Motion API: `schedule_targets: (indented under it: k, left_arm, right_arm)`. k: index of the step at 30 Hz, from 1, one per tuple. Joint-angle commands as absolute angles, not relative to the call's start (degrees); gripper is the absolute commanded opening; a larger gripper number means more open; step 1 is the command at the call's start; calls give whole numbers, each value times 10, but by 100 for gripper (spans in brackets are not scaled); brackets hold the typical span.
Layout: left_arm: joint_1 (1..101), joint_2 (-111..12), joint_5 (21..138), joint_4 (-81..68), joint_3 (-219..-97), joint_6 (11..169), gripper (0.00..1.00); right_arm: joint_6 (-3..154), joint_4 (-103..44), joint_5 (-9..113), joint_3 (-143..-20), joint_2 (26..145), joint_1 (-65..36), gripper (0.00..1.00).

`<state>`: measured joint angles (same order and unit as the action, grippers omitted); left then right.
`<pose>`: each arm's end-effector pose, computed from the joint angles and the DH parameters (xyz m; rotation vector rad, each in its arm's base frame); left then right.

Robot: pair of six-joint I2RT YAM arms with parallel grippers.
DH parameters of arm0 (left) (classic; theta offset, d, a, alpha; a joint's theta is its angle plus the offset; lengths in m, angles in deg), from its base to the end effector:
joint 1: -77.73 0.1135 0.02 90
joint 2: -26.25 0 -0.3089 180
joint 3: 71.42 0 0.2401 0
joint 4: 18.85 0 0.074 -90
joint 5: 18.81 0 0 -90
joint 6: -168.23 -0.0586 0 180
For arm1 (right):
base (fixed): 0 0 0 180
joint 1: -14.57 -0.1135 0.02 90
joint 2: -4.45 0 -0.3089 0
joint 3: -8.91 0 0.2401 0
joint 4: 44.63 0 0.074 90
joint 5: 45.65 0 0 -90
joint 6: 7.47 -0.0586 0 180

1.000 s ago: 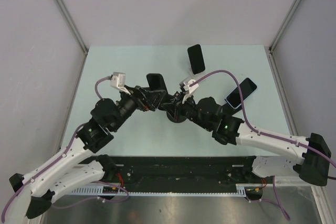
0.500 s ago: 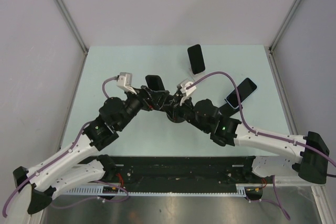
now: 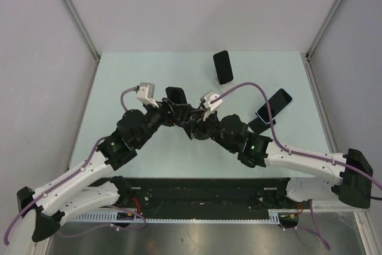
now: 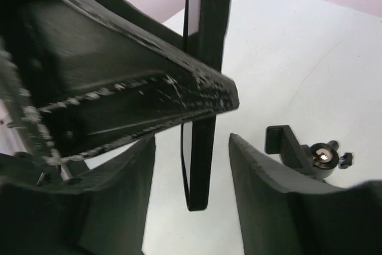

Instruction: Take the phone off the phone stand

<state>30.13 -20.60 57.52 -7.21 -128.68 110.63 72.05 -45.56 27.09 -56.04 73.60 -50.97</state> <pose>0.1288 -0.1205 0.3794 0.0264 1.6651 -0.8887 0.1315 0.2470 0.3772 -0.5579 1.5867 0.7692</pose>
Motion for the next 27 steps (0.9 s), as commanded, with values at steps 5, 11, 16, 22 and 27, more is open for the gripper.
schedule_targets:
  k: [5, 11, 16, 22, 27]
  left_arm:
    - [417, -232, 643, -31, -1324, 1042, 20]
    - [548, -302, 729, 70, -1383, 949, 20]
    - [645, -395, 771, 146, -1428, 876, 16]
    - [764, -502, 828, 168, -1468, 790, 13]
    - [844, -609, 838, 177, -1515, 727, 10]
  right_arm:
    - [759, -432, 251, -577, 670, -500, 84]
    - [784, -313, 247, -577, 605, -462, 96]
    - [805, -222, 252, -572, 541, -413, 99]
    - [799, -175, 325, -533, 479, -308, 100]
    - [781, -170, 436, -496, 444, -234, 100]
